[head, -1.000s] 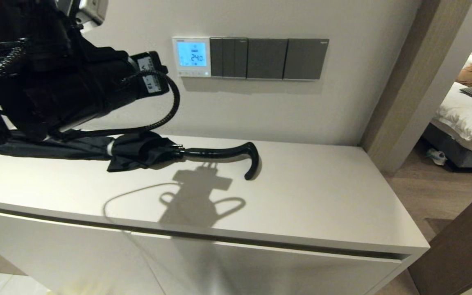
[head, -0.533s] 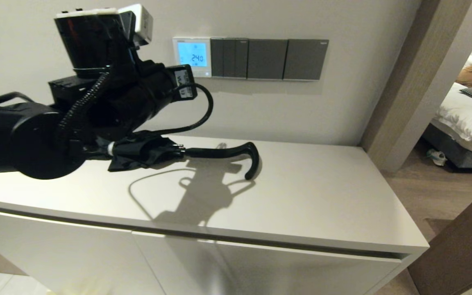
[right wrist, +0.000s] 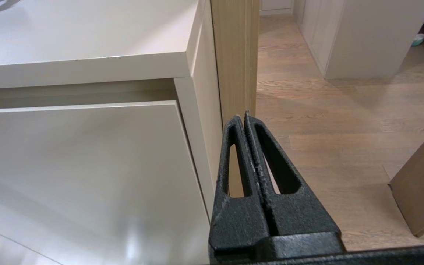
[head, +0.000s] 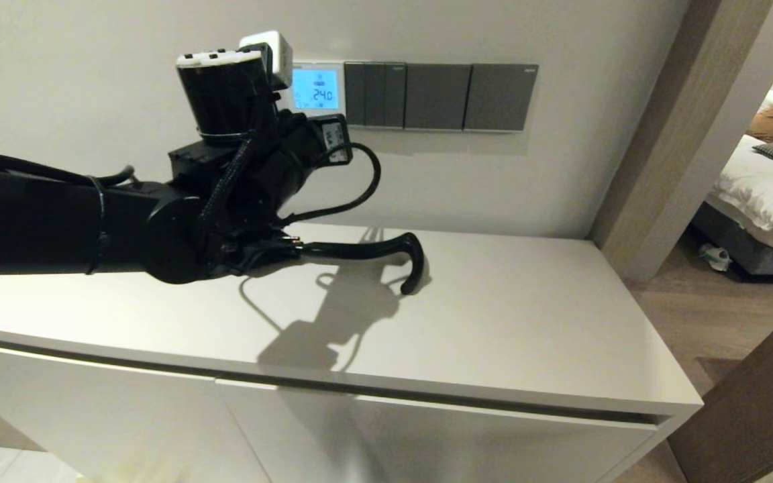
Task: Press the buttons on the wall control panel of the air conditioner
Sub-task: Turn off the central air conditioner
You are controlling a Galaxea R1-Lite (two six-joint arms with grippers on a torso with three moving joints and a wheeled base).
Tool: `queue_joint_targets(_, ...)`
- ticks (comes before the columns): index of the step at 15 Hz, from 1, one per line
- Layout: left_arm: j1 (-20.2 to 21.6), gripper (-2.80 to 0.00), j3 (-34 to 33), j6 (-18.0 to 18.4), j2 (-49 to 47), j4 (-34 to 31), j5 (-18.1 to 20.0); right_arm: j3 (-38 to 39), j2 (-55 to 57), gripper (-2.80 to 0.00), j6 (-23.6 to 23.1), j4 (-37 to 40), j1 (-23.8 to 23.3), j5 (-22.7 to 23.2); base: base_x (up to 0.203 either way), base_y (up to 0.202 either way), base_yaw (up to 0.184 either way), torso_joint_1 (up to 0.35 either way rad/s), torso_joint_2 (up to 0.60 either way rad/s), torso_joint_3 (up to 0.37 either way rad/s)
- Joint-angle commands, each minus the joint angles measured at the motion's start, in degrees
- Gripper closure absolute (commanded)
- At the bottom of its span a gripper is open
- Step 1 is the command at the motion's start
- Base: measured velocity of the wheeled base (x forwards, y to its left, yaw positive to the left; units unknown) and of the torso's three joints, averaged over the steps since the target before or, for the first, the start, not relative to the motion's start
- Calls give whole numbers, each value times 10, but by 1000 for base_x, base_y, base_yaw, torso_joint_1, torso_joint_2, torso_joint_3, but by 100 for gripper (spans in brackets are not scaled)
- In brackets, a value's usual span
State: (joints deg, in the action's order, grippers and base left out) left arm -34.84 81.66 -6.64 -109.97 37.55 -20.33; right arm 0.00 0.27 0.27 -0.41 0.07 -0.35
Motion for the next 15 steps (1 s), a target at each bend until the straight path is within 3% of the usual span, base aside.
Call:
queue_joint_targets(1, -1, 0, 45, 0, -54, 7, -7, 2, 1, 0, 0, 0, 0, 0, 0, 0, 0, 0, 0, 0)
queue_joint_targets(15, -8, 0, 85, 1, -96, 23, -7, 2, 0, 0, 0, 0, 0, 0, 0, 0, 0, 0, 0, 0)
